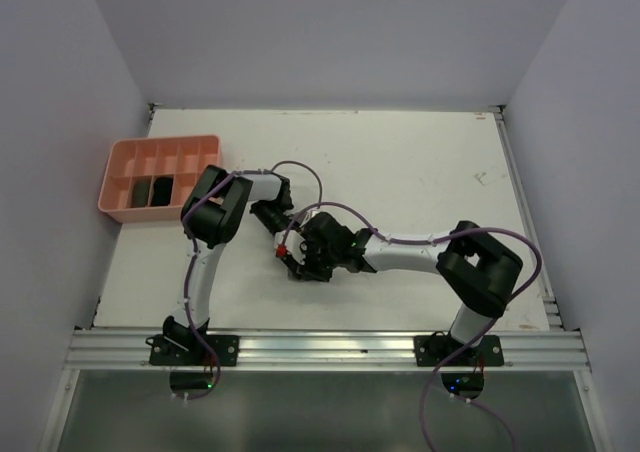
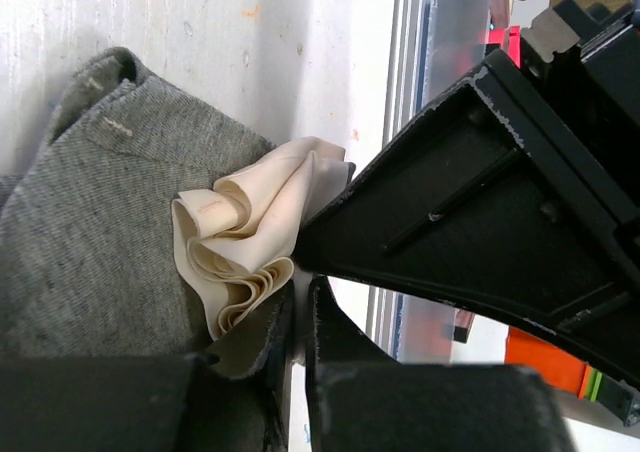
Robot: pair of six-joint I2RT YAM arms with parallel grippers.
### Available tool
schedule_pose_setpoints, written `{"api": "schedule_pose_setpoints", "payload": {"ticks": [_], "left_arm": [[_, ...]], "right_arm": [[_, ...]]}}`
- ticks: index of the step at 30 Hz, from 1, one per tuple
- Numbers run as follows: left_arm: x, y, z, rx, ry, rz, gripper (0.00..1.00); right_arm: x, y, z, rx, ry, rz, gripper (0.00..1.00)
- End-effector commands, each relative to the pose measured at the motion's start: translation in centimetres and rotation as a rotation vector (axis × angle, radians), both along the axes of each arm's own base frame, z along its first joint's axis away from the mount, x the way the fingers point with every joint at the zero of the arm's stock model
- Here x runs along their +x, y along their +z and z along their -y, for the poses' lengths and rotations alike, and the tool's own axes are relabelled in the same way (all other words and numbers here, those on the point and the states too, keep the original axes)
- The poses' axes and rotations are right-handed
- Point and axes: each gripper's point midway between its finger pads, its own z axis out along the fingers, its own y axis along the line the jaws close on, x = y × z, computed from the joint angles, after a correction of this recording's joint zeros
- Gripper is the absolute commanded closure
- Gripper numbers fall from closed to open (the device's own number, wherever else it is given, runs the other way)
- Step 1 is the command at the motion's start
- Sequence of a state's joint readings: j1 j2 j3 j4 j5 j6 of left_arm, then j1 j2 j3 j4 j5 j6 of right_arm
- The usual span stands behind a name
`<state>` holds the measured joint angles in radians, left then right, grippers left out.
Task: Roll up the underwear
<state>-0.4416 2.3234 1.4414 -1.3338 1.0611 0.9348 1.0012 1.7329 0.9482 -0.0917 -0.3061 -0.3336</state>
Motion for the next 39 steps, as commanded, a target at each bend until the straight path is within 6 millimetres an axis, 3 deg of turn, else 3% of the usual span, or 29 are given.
{"api": "schedule_pose_setpoints", "payload": {"ticks": [1, 2, 6, 8, 12, 15, 17, 20, 21, 23, 25, 26, 27, 29, 30, 31, 32, 33, 35, 38, 39], "left_arm": [[3.5, -2.9, 0.3, -0.053, -0.06, 0.283, 0.92], [4.0, -2.4, 0.6, -0.066, -0.043, 0.296, 0.87], [6.8, 1.4, 1.9, -0.145, 0.019, 0.404, 0.68], [8.5, 2.6, 2.4, -0.155, 0.057, 0.461, 0.63], [13.9, 6.2, 3.0, -0.176, 0.157, 0.621, 0.61], [18.9, 9.1, 2.2, -0.18, 0.299, 0.712, 0.61], [21.9, 11.3, 0.7, -0.2, 0.419, 0.766, 0.61], [24.6, 16.1, -2.0, -0.251, 0.561, 0.917, 0.61], [24.0, 17.2, -3.5, -0.236, 0.601, 0.965, 0.61], [23.8, 18.6, -4.4, -0.244, 0.631, 1.066, 0.62], [21.9, 19.1, -5.6, -0.215, 0.632, 1.154, 0.62], [20.7, 17.8, -6.1, -0.185, 0.629, 1.15, 0.62], [19.9, 19.2, -6.6, -0.179, 0.626, 1.22, 0.62], [17.6, 17.2, -7.6, -0.143, 0.546, 1.274, 0.62], [16.4, 18.2, -8.0, -0.145, 0.522, 1.344, 0.62], [15.5, 17.6, -8.5, -0.139, 0.454, 1.404, 0.62], [13.8, 15.9, -8.8, -0.132, 0.4, 1.404, 0.62], [12.4, 16.3, -8.9, -0.154, 0.338, 1.456, 0.62], [9.3, 14.1, -9.2, -0.168, 0.173, 1.514, 0.6], [5.6, 10.7, -8.5, -0.21, -0.03, 1.546, 0.58], [4.5, 10.3, -7.4, -0.241, -0.095, 1.569, 0.58]], "right_arm": [[-2.6, -1.3, 0.5, -0.035, 0.041, -0.11, 0.92], [-2.8, -1.2, 0.6, -0.03, 0.041, -0.121, 0.99], [-4.3, -2.0, 1.3, -0.06, 0.011, -0.217, 1.0], [-4.8, -1.8, 1.2, -0.047, 0.012, -0.248, 1.0], [-5.3, -1.8, 1.3, -0.07, -0.011, -0.302, 1.0], [-4.9, -1.7, 1.5, -0.065, -0.066, -0.366, 1.0], [-4.8, -1.6, 1.5, -0.06, -0.096, -0.426, 1.0], [-3.7, -0.9, 1.1, -0.037, -0.138, -0.51, 1.0], [-2.9, -0.7, 1.0, -0.02, -0.162, -0.537, 1.0], [-2.3, -0.7, 0.6, -0.003, -0.181, -0.588, 1.0], [-1.6, -0.6, 0.4, 0.036, -0.222, -0.67, 1.0], [-1.4, -0.7, 0.2, 0.054, -0.232, -0.695, 1.0], [-1.1, -0.6, 0.2, 0.072, -0.24, -0.724, 1.0], [-0.9, -1.4, 0.1, 0.086, -0.269, -0.788, 1.0], [-0.4, -1.7, 0.2, 0.095, -0.286, -0.817, 1.0], [-0.5, -1.6, 0.0, 0.11, -0.28, -0.858, 1.0], [-0.3, -2.4, -0.1, 0.107, -0.3, -0.89, 1.0], [0.1, -2.7, 0.0, 0.112, -0.315, -0.912, 1.0], [0.2, -3.1, 0.0, 0.113, -0.332, -0.963, 1.0], [0.7, -3.9, 0.2, 0.104, -0.369, -1.025, 1.0], [1.0, -4.2, 0.3, 0.1, -0.382, -1.037, 1.0]]}}
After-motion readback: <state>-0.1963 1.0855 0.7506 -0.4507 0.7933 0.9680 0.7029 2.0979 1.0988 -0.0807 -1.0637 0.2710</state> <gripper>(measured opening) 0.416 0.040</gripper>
